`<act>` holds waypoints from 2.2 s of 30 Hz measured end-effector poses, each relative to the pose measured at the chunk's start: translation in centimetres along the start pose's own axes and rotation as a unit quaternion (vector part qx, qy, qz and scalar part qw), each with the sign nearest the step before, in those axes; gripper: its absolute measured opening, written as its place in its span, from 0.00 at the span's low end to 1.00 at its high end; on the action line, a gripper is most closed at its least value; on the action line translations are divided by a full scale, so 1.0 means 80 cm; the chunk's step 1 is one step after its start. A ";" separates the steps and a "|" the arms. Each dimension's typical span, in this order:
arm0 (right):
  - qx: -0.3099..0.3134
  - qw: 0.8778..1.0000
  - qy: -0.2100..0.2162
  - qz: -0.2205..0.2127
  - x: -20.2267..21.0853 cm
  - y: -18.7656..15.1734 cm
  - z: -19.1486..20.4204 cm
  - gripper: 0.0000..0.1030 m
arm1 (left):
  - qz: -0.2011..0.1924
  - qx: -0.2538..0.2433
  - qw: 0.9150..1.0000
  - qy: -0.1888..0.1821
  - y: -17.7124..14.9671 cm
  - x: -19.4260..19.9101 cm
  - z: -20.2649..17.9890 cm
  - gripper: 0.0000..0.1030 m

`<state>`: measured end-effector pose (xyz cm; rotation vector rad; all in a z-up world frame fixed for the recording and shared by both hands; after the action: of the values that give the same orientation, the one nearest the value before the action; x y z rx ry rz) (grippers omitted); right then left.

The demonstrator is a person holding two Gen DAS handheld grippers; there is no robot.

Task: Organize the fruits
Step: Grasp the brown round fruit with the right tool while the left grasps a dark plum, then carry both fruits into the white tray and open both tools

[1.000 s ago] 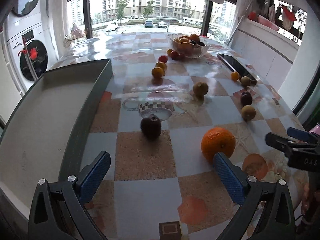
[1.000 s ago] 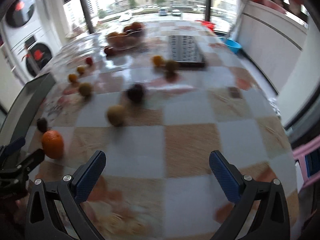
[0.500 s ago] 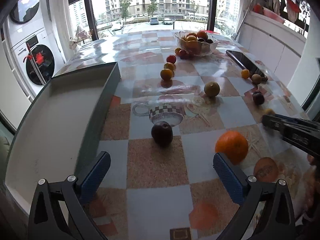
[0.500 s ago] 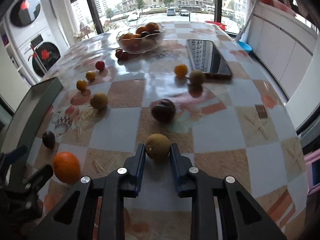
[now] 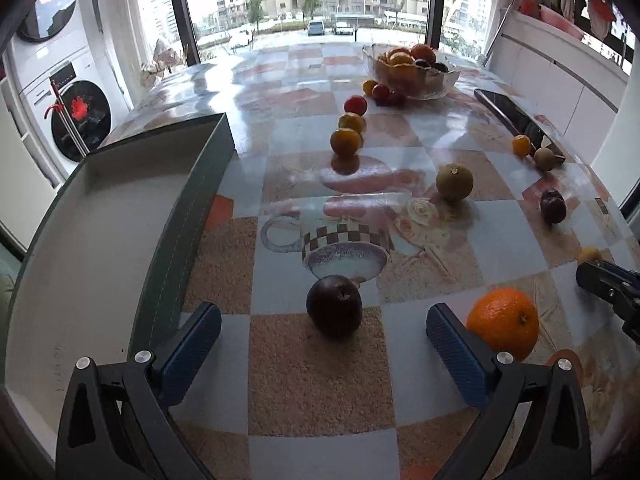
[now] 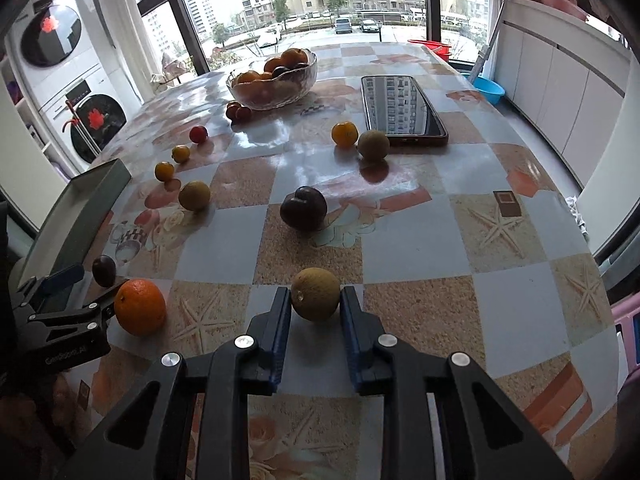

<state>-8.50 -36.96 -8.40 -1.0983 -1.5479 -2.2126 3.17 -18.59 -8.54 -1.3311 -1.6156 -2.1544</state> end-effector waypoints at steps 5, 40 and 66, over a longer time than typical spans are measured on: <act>-0.001 1.000 0.008 -0.003 0.010 -0.002 0.002 0.27 | -0.009 -0.001 1.000 0.000 0.002 0.006 -0.003 0.73; 0.128 0.982 0.132 0.031 0.016 0.027 0.240 0.27 | -0.047 0.118 0.989 0.075 -0.012 0.092 0.190 0.25; 0.194 0.969 0.152 0.035 0.000 0.031 0.359 0.99 | -0.054 0.142 0.984 0.097 -0.039 0.085 0.231 0.99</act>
<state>5.71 -12.74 -1.94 -0.6528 -1.6755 -1.8175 7.65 0.60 -5.30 -0.9424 -1.8643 -1.9425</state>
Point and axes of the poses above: each gripper's, at about its wrist camera, not at the fingertips, and x roughly against the way its jaws point, z to its left, y to its top, the point moved 3 cm from there along -x, roughly the way its jaws point, and after that the axes turned 11 degrees about -z, right-handed, at the moved point
